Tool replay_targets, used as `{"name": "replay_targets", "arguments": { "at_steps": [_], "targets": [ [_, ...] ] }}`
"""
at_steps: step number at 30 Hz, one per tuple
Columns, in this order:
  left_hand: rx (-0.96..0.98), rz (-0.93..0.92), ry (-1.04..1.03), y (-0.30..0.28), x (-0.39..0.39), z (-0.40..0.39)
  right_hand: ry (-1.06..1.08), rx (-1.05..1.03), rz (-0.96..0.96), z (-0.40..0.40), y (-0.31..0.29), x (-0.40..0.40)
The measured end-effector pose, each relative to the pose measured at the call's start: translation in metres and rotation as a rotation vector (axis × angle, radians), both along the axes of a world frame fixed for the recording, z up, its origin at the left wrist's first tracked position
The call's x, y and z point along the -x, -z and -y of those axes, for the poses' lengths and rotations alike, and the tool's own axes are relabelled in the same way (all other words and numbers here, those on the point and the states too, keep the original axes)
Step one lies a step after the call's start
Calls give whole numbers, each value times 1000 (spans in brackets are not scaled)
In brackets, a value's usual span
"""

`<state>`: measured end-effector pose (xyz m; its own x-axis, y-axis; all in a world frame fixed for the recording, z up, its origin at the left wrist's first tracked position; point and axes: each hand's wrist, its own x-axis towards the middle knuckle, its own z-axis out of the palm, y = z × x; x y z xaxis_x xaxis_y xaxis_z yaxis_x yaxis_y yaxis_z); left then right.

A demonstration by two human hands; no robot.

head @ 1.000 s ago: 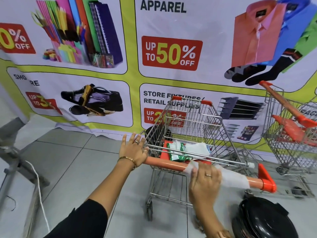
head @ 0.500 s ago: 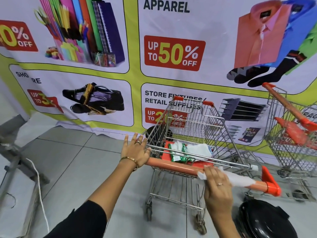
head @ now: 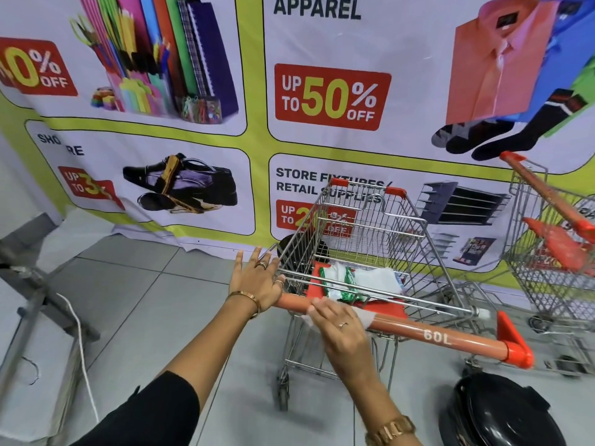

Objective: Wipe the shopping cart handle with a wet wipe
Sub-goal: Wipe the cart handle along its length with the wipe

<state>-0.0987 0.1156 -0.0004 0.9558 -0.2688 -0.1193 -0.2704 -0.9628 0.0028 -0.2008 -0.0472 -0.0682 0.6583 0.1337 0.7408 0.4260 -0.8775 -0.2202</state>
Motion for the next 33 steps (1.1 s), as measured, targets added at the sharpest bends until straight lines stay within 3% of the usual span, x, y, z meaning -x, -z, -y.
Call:
{"name": "replay_targets", "arguments": {
  "at_steps": [6,10,17,22,28,33],
  "targets": [
    [9,7,1,-1,2,1,280,19,39,78,1,44],
    [8,9,1,-1,1,1,461,-63,2,60,5,43],
    [-5,4,0,-1,1,-1,216,-61,-73,-26,2,2],
    [19,3,-3,0,0,-1,146,82,-108,32,-7,29],
    [8,6,-5,1,1,2,541,-213,-168,119,-25,85],
    [-15,3,-12,-1,2,2,679,-378,-190,79,-22,65]
  ]
}}
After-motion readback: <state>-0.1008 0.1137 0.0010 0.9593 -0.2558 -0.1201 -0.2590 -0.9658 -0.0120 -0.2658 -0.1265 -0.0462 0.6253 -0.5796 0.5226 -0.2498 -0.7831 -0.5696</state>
